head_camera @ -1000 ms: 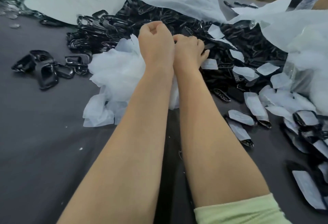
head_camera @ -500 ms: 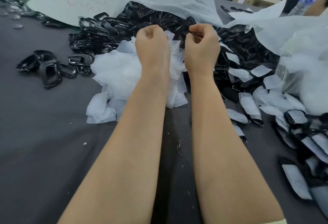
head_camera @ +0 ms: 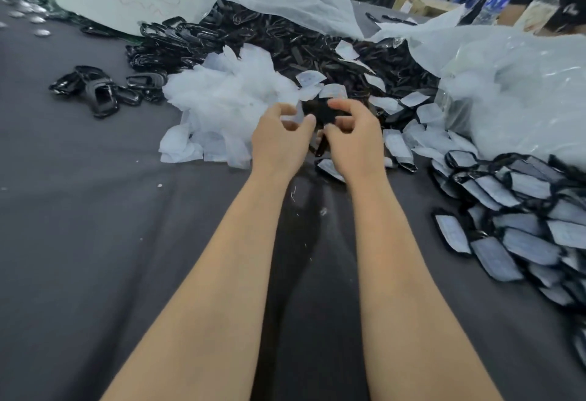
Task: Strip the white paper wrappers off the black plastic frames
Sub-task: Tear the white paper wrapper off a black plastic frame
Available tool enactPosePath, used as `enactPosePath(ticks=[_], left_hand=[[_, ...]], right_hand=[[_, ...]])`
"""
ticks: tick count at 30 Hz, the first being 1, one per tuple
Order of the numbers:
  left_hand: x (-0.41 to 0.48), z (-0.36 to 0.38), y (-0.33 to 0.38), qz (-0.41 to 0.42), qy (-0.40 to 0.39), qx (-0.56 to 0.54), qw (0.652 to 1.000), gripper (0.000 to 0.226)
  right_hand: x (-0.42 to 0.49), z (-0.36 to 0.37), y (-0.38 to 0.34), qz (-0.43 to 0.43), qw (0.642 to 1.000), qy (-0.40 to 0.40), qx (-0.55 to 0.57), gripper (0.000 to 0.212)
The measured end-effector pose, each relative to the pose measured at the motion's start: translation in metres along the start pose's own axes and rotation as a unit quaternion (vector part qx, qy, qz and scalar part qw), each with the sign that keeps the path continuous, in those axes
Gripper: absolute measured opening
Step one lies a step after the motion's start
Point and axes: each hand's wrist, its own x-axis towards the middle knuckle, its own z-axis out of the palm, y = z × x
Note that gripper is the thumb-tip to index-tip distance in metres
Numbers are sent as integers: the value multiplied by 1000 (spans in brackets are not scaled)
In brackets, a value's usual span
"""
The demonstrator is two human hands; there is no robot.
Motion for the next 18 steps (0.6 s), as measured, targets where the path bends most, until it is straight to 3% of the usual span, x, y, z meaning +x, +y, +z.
enactPosePath(ticks=[5,8,12,18], left_hand=[[-13,-4,-13,62,-37,73,995,20],[-12,-5,-15,61,-26,81,994,4],[-10,-7,-16,-32,39,-110,993,10],[-2,-1,-9,-53,69,-222,971,8]], right_hand=[[-13,1,9,0,1000,-17,14,23],[-14,2,7,-23,1000,-10,5,20],[-8,-4,13,-7,987,85,-133,36],[15,12,7,-1,956,-24,-292,39]])
